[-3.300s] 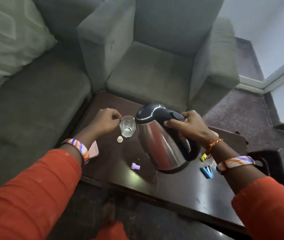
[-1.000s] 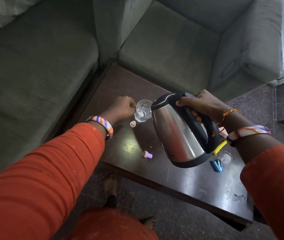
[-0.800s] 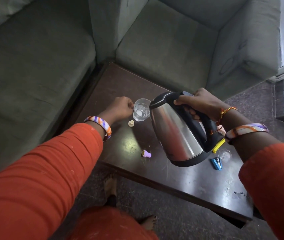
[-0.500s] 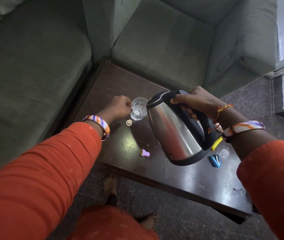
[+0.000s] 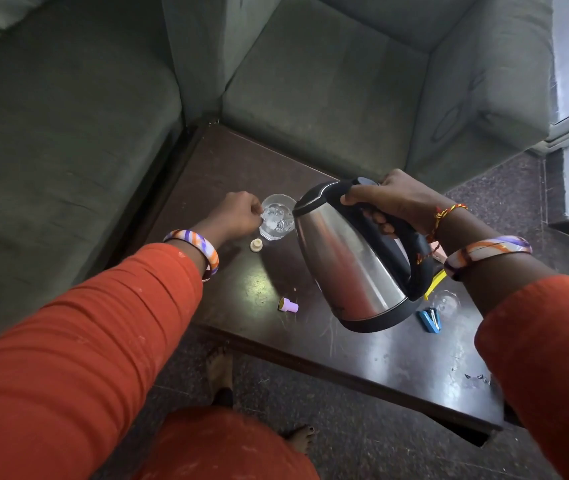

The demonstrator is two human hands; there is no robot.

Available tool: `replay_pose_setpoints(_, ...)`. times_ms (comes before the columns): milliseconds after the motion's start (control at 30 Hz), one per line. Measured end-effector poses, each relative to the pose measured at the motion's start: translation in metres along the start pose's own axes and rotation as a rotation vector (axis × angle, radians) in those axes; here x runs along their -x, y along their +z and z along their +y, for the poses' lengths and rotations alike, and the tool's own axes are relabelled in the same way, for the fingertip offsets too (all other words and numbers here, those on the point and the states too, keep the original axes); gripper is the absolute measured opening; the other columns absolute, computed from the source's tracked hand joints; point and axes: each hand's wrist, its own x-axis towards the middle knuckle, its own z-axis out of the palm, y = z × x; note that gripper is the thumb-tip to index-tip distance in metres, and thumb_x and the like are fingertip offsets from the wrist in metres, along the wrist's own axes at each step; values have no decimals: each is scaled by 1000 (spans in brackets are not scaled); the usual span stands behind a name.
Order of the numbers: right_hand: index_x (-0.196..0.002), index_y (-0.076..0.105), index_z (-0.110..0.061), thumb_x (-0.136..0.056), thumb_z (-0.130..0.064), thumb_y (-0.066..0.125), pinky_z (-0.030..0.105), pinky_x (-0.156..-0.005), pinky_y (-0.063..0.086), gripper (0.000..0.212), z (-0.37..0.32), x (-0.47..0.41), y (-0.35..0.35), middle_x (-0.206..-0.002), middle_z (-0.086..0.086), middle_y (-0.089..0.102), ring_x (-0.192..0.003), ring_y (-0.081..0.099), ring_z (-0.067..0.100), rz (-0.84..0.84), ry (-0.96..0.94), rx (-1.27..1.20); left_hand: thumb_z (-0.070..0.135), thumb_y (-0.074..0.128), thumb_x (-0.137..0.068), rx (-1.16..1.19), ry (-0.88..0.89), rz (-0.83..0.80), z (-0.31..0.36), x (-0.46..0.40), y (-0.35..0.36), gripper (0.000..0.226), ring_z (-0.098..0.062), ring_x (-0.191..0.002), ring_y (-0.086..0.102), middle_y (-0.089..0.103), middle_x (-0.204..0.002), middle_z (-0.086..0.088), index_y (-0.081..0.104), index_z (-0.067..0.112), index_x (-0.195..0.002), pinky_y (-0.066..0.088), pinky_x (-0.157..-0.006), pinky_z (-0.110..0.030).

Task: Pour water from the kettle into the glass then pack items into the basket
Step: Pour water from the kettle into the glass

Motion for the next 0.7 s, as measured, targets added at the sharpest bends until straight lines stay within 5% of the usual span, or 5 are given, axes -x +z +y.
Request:
replay_pose_setpoints(433, -56, 52, -10, -73, -35, 68, 21, -41, 36, 34, -5, 4, 1, -37, -2, 41, -32, 37, 16, -4, 23, 18, 12, 60, -80, -47, -11, -69, -4, 8, 1, 26, -32, -106, 61, 67, -112, -19, 66, 5, -104, 48, -88, -34)
replay_pose_setpoints(700, -57, 52, -11, -72, -36, 68, 21, -42, 36, 33, -6, 6, 1, -36, -2, 41, -32, 37, 15, -3, 41, 23, 15, 60, -82, -37, -42, -135, 1, 14, -2, 52, -35, -115, 55, 57, -126, -22, 42, -2, -128, 45, -94, -38)
